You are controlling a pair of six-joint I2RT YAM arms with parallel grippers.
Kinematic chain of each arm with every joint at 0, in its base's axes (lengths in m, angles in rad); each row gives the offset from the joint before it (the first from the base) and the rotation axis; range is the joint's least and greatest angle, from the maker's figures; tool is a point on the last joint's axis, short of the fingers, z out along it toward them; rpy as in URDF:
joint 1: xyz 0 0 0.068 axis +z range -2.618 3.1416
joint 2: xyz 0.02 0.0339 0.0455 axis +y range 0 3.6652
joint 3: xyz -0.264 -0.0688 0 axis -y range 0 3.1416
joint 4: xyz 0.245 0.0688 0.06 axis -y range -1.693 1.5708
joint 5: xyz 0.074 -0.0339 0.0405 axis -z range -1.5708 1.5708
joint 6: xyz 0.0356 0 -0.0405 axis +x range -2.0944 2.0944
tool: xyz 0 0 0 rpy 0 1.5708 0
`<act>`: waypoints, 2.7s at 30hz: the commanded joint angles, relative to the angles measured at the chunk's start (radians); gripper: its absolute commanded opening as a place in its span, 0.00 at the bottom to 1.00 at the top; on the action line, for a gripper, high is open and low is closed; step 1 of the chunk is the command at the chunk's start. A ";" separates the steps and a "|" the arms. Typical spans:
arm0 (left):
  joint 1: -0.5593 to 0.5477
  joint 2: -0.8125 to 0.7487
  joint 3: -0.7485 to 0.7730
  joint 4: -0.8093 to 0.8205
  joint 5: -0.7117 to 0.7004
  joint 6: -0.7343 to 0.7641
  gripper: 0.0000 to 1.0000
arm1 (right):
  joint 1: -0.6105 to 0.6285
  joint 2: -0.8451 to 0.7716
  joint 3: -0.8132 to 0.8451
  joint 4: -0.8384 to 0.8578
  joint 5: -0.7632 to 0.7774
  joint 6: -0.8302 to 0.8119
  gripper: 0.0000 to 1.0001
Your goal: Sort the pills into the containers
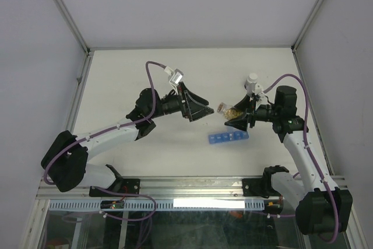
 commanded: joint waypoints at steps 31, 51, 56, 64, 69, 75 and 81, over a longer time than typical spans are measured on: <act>-0.105 0.127 0.216 -0.221 -0.045 0.046 0.54 | -0.009 -0.008 0.044 0.047 -0.005 -0.003 0.00; -0.105 0.167 0.257 -0.222 0.072 0.123 0.38 | -0.010 -0.010 0.044 0.045 -0.007 -0.005 0.00; -0.104 0.173 0.262 -0.223 0.077 0.126 0.44 | -0.010 -0.010 0.045 0.045 -0.007 -0.005 0.00; -0.104 0.128 0.222 -0.221 0.043 0.144 0.86 | -0.011 -0.013 0.045 0.044 -0.008 -0.007 0.00; -0.097 0.104 0.198 -0.208 0.001 0.132 0.99 | -0.010 -0.013 0.045 0.044 -0.007 -0.006 0.00; -0.071 0.093 0.154 -0.103 -0.037 0.060 0.99 | -0.011 -0.014 0.046 0.044 -0.008 -0.007 0.00; -0.071 0.111 0.169 -0.074 -0.021 0.024 0.80 | -0.010 -0.013 0.045 0.044 -0.007 -0.007 0.00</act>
